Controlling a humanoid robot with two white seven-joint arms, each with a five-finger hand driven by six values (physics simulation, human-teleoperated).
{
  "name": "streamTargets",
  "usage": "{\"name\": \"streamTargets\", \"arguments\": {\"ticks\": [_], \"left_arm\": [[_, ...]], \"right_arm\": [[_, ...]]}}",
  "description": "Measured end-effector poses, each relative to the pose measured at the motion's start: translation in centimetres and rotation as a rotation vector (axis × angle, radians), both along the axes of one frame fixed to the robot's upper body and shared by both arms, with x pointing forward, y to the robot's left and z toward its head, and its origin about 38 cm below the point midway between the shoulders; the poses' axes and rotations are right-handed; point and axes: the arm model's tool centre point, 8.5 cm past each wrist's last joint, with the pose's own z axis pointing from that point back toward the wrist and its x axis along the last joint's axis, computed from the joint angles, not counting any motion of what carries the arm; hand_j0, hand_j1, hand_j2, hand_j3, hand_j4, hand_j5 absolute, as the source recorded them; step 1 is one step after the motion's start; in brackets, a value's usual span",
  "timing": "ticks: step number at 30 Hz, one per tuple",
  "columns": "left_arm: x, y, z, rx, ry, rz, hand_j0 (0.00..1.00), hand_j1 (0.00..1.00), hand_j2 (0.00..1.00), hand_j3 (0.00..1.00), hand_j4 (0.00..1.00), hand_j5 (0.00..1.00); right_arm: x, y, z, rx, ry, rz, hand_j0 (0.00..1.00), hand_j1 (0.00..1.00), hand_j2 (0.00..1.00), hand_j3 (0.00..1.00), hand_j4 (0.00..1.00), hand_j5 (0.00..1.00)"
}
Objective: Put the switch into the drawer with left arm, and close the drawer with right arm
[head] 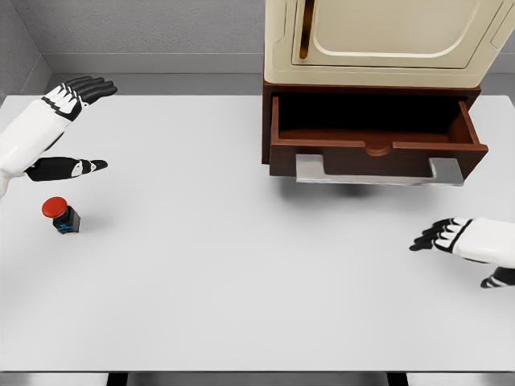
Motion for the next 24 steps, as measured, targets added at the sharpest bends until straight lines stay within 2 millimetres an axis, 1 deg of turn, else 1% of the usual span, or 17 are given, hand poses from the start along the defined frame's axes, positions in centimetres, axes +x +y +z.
{"name": "streamTargets", "arguments": {"ticks": [4,5,6,7,8,9,10,11,14,19,20,22,24], "left_arm": [[0.0,0.0,0.0,0.000,0.000,0.000,1.00,1.00,1.00,1.00,1.00,1.00],[0.0,0.0,-0.1,-0.001,0.002,-0.001,1.00,1.00,1.00,1.00,1.00,1.00],[-0.3,0.0,-0.6,0.000,0.017,-0.001,1.00,1.00,1.00,1.00,1.00,1.00],[-0.4,-0.1,-0.7,-0.001,0.019,-0.003,1.00,1.00,1.00,1.00,1.00,1.00],[-0.4,-0.1,-0.6,-0.004,0.017,-0.004,1.00,1.00,1.00,1.00,1.00,1.00],[-0.4,-0.1,-0.6,-0.012,0.018,-0.005,1.00,1.00,1.00,1.00,1.00,1.00],[-0.8,0.0,-1.1,-0.027,0.040,-0.005,1.00,1.00,1.00,1.00,1.00,1.00],[-0.9,0.2,-1.1,-0.050,0.053,-0.006,1.00,1.00,1.00,1.00,1.00,1.00],[-1.1,1.5,-0.7,-0.128,0.092,0.000,1.00,1.00,1.00,1.00,1.00,1.00],[-1.2,2.8,0.0,-0.265,0.141,0.005,1.00,1.00,1.00,1.00,1.00,1.00],[-1.7,3.2,-0.9,-0.295,0.180,0.012,1.00,1.00,1.00,1.00,1.00,1.00],[-2.2,3.7,-1.5,-0.359,0.224,0.020,1.00,1.00,1.00,1.00,1.00,1.00],[-3.0,4.3,-2.8,-0.418,0.284,0.032,1.00,1.00,1.00,1.00,1.00,1.00]], "right_arm": [[0.2,0.1,0.3,0.009,-0.004,0.003,1.00,1.00,1.00,1.00,1.00,1.00],[0.2,0.1,0.5,0.016,-0.003,0.001,0.90,0.90,0.90,0.90,0.90,0.90],[0.1,-0.2,0.7,0.019,-0.002,-0.004,0.75,0.75,0.75,0.75,0.75,0.75],[0.2,-0.5,1.3,0.022,-0.010,-0.013,0.65,0.65,0.65,0.65,0.65,0.65],[0.2,-0.8,1.8,0.032,-0.014,-0.022,0.58,0.58,0.58,0.58,0.58,0.58],[0.3,-1.0,2.4,0.044,-0.021,-0.031,0.54,0.54,0.54,0.54,0.54,0.54],[0.3,-1.2,2.8,0.062,-0.026,-0.038,0.53,0.53,0.53,0.53,0.53,0.53],[0.4,-1.3,3.4,0.080,-0.033,-0.043,0.54,0.54,0.54,0.54,0.54,0.54],[0.6,-1.3,4.3,0.120,-0.043,-0.051,0.60,0.60,0.60,0.60,0.60,0.60],[0.6,-1.2,4.9,0.184,-0.041,-0.059,0.62,0.62,0.62,0.62,0.62,0.62],[0.6,-1.2,4.9,0.193,-0.041,-0.060,0.62,0.62,0.62,0.62,0.62,0.62],[0.6,-1.1,5.0,0.212,-0.038,-0.062,0.62,0.62,0.62,0.62,0.62,0.62],[0.6,-1.0,5.0,0.228,-0.037,-0.063,0.62,0.62,0.62,0.62,0.62,0.62]]}}
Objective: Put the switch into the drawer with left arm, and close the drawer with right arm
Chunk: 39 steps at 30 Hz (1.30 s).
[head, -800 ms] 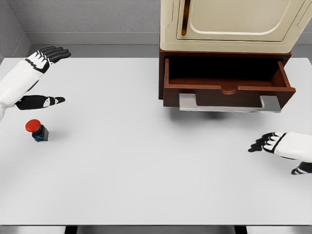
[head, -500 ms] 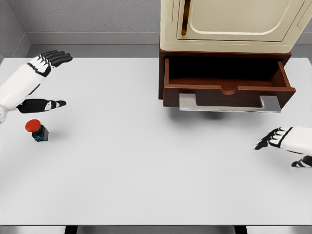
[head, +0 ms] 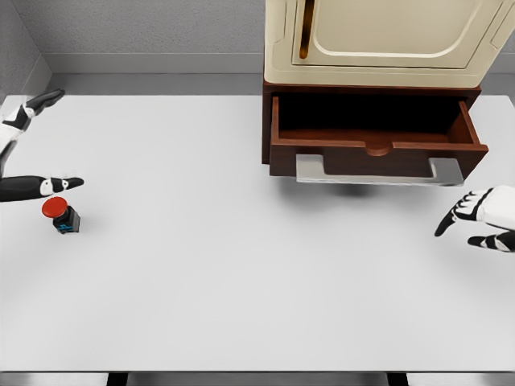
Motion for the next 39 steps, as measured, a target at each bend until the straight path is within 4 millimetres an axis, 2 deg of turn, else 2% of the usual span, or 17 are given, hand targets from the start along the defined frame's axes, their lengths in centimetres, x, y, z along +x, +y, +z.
{"name": "streamTargets", "arguments": {"ticks": [6,12,20,26,33,39], "left_arm": [[-0.5,0.0,-0.7,-0.104,0.123,-0.103,1.00,1.00,1.00,1.00,1.00,1.00],[-1.7,0.4,-3.0,-0.101,0.229,-0.153,1.00,1.00,1.00,1.00,1.00,1.00],[-2.0,3.8,-5.9,-0.125,0.314,-0.055,1.00,1.00,1.00,1.00,1.00,1.00],[-2.5,4.4,-8.0,-0.150,0.352,-0.014,1.00,1.00,1.00,1.00,1.00,1.00],[-2.7,4.7,-10.4,-0.167,0.382,0.033,1.00,1.00,1.00,1.00,1.00,1.00],[-2.8,5.3,-11.5,-0.157,0.402,0.062,1.00,1.00,1.00,1.00,1.00,1.00]], "right_arm": [[0.0,0.1,0.0,0.013,0.003,0.001,0.63,0.63,0.63,0.63,0.63,0.63],[0.3,0.2,0.6,0.010,-0.015,0.007,0.64,0.64,0.64,0.64,0.64,0.64],[1.0,0.5,1.8,-0.005,-0.047,0.022,0.65,0.65,0.65,0.65,0.65,0.65],[0.7,0.4,-0.4,-0.130,-0.004,0.050,0.69,0.69,0.69,0.69,0.69,0.69],[0.8,0.6,0.0,-0.036,-0.012,0.020,0.70,0.70,0.70,0.70,0.70,0.70],[0.3,0.9,-0.6,-0.014,0.031,0.036,0.59,0.59,0.59,0.59,0.59,0.59]]}}
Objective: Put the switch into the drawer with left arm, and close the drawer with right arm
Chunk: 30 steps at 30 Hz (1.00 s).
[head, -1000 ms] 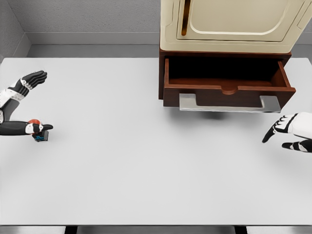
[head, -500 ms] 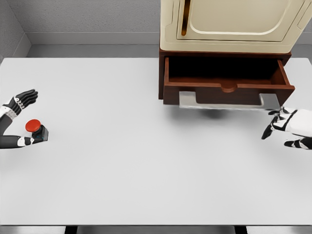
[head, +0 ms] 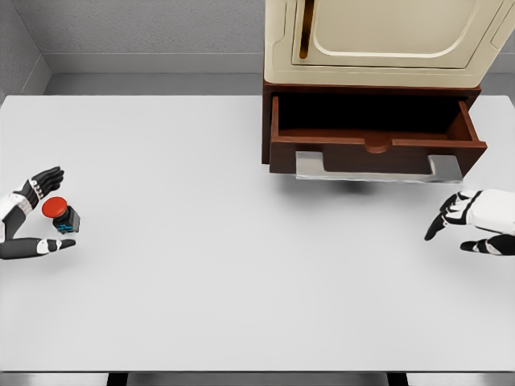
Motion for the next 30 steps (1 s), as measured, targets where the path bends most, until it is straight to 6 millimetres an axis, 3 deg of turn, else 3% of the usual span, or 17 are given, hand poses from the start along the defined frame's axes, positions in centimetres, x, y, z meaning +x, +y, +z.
{"name": "streamTargets", "arguments": {"ticks": [16,21,27,30], "left_arm": [[1.1,0.4,-1.1,0.017,0.003,0.037,0.98,0.98,0.98,0.98,0.98,0.98],[0.9,0.3,-2.0,0.032,0.022,0.040,0.91,0.91,0.91,0.91,0.91,0.91],[1.0,0.3,-2.1,0.038,0.021,0.043,0.70,0.70,0.70,0.70,0.70,0.70],[1.0,0.4,-2.2,0.040,0.023,0.048,0.70,0.70,0.70,0.70,0.70,0.70]], "right_arm": [[-0.2,-0.2,0.1,-0.014,0.013,0.005,0.58,0.58,0.58,0.58,0.58,0.58],[-0.2,-0.4,0.1,-0.019,0.015,0.001,0.61,0.61,0.61,0.61,0.61,0.61],[-0.7,-0.7,-0.5,-0.029,0.041,-0.006,0.64,0.64,0.64,0.64,0.64,0.64],[-0.8,-0.9,-0.6,-0.036,0.050,-0.008,0.64,0.64,0.64,0.64,0.64,0.64]]}}
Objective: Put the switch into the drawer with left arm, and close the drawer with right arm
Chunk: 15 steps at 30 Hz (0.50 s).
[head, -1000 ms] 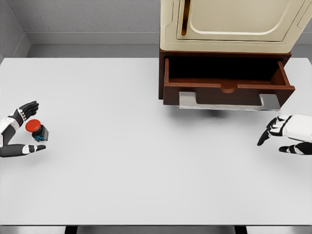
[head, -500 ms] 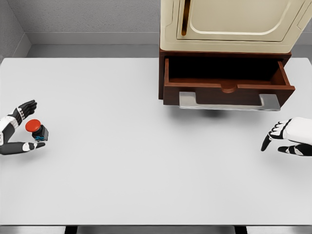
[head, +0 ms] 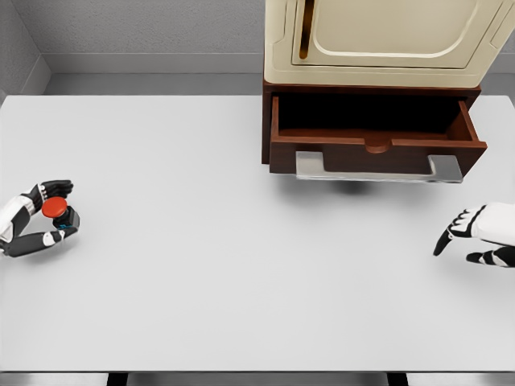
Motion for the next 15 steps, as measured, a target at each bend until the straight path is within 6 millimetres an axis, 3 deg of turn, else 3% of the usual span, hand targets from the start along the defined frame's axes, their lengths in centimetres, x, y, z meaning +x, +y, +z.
{"name": "streamTargets", "arguments": {"ticks": [9,12,15], "left_arm": [[-0.17,0.09,-0.52,0.007,0.015,0.003,0.70,0.70,0.70,0.70,0.70,0.70],[-0.18,0.03,-0.57,0.008,0.016,0.001,0.55,0.55,0.55,0.55,0.55,0.55],[-0.17,0.04,-0.55,0.008,0.015,0.002,0.47,0.47,0.47,0.47,0.47,0.47]], "right_arm": [[-0.19,-0.11,-0.24,-0.004,0.011,-0.002,0.64,0.64,0.64,0.64,0.64,0.64],[-0.34,-0.15,-0.48,-0.005,0.019,-0.002,0.65,0.65,0.65,0.65,0.65,0.65],[-0.42,-0.23,-0.59,-0.008,0.025,-0.004,0.65,0.65,0.65,0.65,0.65,0.65]]}}
